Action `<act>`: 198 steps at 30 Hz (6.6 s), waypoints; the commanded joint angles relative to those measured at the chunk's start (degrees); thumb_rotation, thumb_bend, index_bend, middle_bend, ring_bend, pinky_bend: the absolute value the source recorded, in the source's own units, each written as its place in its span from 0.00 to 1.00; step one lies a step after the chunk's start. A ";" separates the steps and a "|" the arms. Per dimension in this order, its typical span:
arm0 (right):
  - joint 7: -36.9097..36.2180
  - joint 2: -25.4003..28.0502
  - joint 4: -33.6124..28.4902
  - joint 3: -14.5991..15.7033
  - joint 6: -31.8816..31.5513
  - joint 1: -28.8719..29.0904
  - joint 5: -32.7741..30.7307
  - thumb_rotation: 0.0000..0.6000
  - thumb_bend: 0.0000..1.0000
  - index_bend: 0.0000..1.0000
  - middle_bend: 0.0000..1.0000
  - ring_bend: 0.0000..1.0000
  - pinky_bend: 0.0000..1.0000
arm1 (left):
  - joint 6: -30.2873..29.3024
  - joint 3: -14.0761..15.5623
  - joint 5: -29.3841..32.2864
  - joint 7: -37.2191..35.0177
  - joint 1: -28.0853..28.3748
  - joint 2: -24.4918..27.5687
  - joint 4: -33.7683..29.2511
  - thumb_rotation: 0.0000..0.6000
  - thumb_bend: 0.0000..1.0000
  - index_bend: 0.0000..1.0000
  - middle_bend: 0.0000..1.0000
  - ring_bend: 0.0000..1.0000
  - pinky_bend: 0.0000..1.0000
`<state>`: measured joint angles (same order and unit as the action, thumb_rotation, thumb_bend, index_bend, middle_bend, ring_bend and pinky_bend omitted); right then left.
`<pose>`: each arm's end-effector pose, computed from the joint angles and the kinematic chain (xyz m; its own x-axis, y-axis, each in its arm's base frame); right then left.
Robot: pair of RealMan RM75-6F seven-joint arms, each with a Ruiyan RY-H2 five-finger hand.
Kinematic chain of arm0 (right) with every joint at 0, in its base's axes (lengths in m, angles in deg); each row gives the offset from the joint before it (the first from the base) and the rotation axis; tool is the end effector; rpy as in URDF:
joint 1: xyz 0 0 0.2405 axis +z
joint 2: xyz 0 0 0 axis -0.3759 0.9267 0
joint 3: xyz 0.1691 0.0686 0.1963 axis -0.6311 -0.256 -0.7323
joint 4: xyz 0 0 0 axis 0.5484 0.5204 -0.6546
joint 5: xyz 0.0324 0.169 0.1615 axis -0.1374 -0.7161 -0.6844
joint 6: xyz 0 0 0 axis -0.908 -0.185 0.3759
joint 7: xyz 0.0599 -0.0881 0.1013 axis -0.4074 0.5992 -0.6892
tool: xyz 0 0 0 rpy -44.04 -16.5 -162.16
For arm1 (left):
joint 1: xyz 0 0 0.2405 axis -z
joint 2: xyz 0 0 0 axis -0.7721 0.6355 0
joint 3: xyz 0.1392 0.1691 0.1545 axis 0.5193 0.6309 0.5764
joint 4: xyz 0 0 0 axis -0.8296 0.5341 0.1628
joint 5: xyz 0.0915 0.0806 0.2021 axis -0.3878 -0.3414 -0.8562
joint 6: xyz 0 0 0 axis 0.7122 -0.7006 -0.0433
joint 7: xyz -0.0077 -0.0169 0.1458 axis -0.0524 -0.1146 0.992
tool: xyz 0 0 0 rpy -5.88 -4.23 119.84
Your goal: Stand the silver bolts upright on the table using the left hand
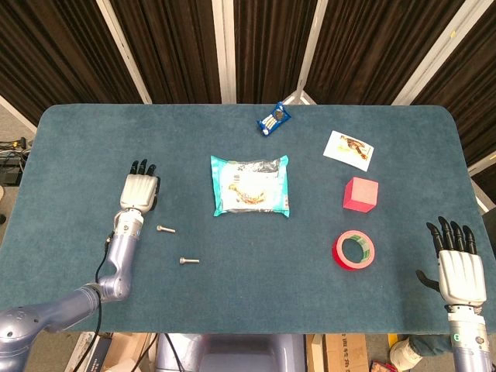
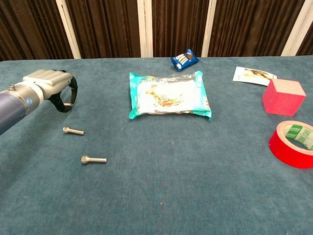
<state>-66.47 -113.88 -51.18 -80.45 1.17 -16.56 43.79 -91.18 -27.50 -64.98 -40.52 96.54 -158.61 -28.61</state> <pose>-0.3413 -0.2035 0.1146 0.5285 -0.0125 0.8488 -0.8397 0.1395 0.5249 -0.2155 0.4358 -0.0596 0.6484 0.1633 0.7436 0.7600 -0.0826 -0.6446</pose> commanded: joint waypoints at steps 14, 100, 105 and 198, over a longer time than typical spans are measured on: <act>1.02 -0.74 0.06 -0.03 -0.26 -0.02 -0.19 1.00 0.15 0.15 0.06 0.02 0.00 | 3.16 -3.60 -4.93 -25.11 -4.05 7.07 -10.16 1.00 0.52 0.58 0.15 0.00 0.03; 1.90 -1.26 -0.36 -0.48 -0.77 -0.21 -0.91 1.00 0.15 0.16 0.06 0.02 0.00 | -0.42 3.50 -4.40 -6.17 -3.25 18.44 -33.14 1.00 0.40 0.44 0.06 0.00 0.00; 1.38 -0.84 -0.67 -0.66 -0.77 -0.31 -1.14 1.00 0.15 0.16 0.06 0.02 0.00 | -1.10 4.71 2.24 1.55 -1.79 18.03 -35.50 1.00 0.40 0.44 0.05 0.00 0.00; -0.75 -1.00 -0.30 -1.97 -1.67 -0.60 -2.34 1.00 0.15 0.18 0.06 0.02 0.00 | 0.47 8.05 2.12 -8.18 -0.34 13.89 -31.01 1.00 0.52 0.57 0.12 0.00 0.00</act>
<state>-67.22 -114.88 -51.48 -82.42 -0.50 -17.16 41.45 -91.94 -18.33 -61.14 -45.18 96.88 -144.57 -60.62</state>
